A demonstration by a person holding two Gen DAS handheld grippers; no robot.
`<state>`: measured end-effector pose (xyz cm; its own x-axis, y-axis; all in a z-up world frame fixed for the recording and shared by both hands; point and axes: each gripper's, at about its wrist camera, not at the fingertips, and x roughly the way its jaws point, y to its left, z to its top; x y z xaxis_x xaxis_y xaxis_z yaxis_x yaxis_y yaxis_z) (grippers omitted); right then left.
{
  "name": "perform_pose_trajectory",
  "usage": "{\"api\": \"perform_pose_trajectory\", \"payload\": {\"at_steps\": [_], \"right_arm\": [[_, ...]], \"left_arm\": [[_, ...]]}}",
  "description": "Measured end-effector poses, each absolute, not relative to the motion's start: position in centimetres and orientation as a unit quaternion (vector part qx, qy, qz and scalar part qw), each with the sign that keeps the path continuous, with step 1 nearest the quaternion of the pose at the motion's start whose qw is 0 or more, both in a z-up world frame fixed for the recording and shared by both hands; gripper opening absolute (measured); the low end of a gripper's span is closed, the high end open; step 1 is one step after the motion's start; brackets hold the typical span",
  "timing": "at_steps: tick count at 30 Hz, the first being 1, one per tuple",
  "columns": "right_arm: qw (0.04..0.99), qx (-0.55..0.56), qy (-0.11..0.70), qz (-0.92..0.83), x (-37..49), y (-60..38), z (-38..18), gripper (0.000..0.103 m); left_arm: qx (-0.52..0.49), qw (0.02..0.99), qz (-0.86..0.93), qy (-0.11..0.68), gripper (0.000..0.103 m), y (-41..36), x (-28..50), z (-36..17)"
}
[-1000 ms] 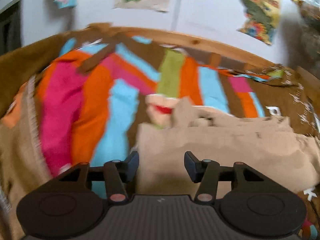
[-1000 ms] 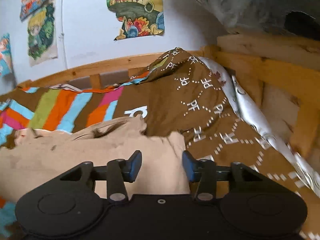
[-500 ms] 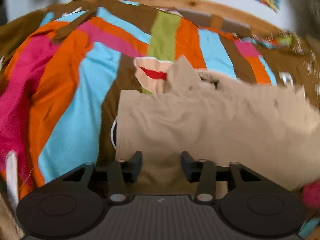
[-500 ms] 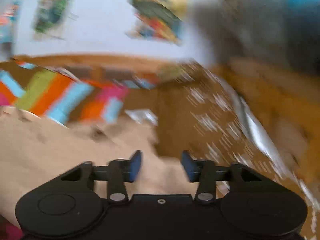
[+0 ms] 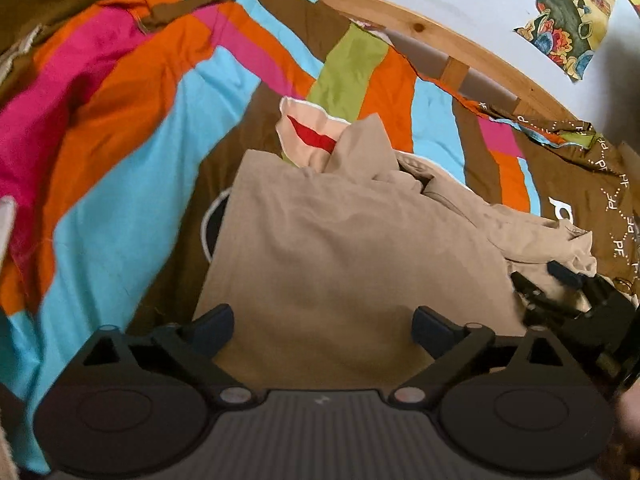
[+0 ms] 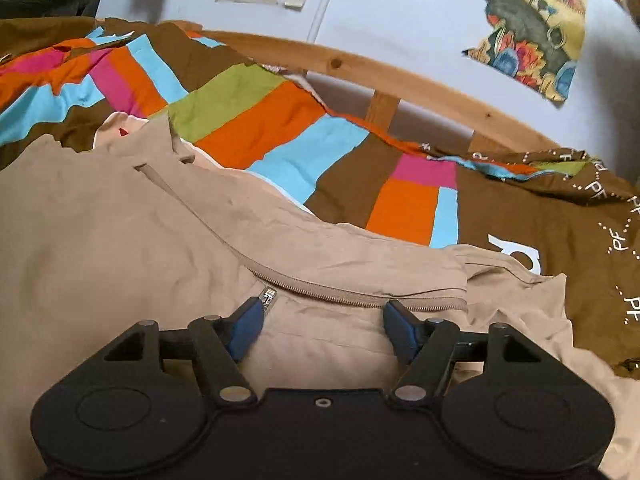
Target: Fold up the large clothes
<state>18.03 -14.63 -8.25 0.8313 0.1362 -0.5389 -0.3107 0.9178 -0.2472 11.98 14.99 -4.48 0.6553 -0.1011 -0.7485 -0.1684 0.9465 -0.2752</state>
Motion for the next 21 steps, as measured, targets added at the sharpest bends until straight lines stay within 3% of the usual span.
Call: {"api": "perform_pose_trajectory", "payload": {"at_steps": [4,7,9,11,15,18,21], "right_arm": [[0.944,-0.159,0.266,0.118,17.8,-14.7,-8.2,0.07],[0.944,-0.153,0.27,0.112,17.1,-15.1,-7.0,0.077],[0.953,-0.132,0.257,0.089,15.6,-15.6,-5.7,0.095],[0.964,-0.12,0.23,0.05,13.9,-15.7,-4.8,0.101],[0.957,-0.144,0.25,0.013,12.5,-15.7,-6.2,0.101],[0.946,-0.07,0.314,0.027,13.8,-17.5,-7.6,0.102],[0.944,-0.045,0.326,0.038,14.3,-18.2,-7.9,0.102]], "left_arm": [[-0.134,0.901,0.007,0.411,0.102,14.4,12.5,-4.9],[-0.137,0.9,0.004,0.414,0.102,14.5,12.7,-5.0],[-0.148,0.896,0.006,0.417,0.102,14.9,12.6,-5.0],[-0.156,0.894,0.007,0.42,0.102,15.2,12.5,-5.0],[-0.157,0.892,0.007,0.424,0.102,15.2,12.6,-5.1],[-0.154,0.892,0.005,0.426,0.103,15.1,12.7,-5.2],[-0.15,0.893,0.006,0.425,0.103,15.0,12.7,-5.3]]}}
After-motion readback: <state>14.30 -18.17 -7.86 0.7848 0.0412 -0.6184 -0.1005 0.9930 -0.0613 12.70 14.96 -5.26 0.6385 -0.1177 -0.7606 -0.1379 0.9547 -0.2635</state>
